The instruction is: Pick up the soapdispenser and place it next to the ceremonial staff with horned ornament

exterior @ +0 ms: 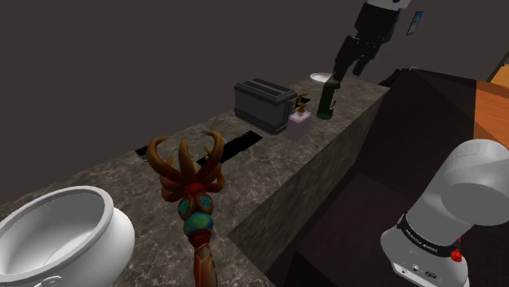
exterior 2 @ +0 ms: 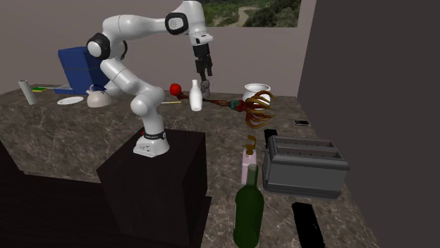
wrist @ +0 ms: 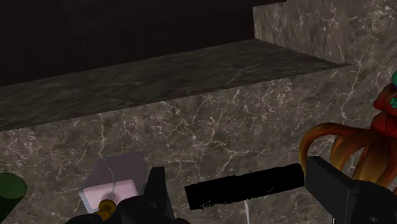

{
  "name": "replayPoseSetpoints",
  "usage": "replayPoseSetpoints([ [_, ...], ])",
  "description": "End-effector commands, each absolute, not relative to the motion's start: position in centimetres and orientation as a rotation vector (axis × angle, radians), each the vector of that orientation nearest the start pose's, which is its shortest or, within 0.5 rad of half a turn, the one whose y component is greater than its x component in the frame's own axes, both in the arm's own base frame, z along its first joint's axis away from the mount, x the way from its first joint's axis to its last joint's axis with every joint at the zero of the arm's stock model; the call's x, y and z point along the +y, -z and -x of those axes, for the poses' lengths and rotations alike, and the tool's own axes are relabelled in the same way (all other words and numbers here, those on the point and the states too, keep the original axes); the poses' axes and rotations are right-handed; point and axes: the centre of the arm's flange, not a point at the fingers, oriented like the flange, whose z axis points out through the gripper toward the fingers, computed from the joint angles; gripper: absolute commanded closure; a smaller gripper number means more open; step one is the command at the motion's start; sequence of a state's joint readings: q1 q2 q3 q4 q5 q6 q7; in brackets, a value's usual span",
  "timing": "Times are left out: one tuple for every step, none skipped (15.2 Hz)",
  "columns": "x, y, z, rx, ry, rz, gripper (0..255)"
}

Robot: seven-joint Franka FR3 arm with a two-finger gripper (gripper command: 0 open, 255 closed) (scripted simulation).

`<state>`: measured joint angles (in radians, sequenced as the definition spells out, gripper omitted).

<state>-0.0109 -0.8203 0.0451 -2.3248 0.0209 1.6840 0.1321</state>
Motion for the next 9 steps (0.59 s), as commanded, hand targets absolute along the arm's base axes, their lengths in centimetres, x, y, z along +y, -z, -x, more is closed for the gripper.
replayPoseSetpoints([
  [1.8, -62.7, -30.8, 0.171, 0.281, 3.123, 0],
  [0.9, -62.1, -31.7, 0.169, 0.281, 3.121, 0],
  [0.1, -61.5, -32.5, 0.167, 0.280, 3.119, 0],
  [-0.8, -60.9, -33.4, 0.165, 0.279, 3.117, 0],
  [-1.6, -60.3, -34.2, 0.163, 0.278, 3.115, 0],
  [-2.5, -59.7, -35.1, 0.161, 0.278, 3.113, 0],
  [-3.4, -59.2, -36.0, 0.159, 0.277, 3.111, 0],
  [-4.2, -58.6, -36.8, 0.157, 0.276, 3.110, 0],
  [-5.0, -58.0, -37.7, 0.154, 0.275, 3.108, 0],
])
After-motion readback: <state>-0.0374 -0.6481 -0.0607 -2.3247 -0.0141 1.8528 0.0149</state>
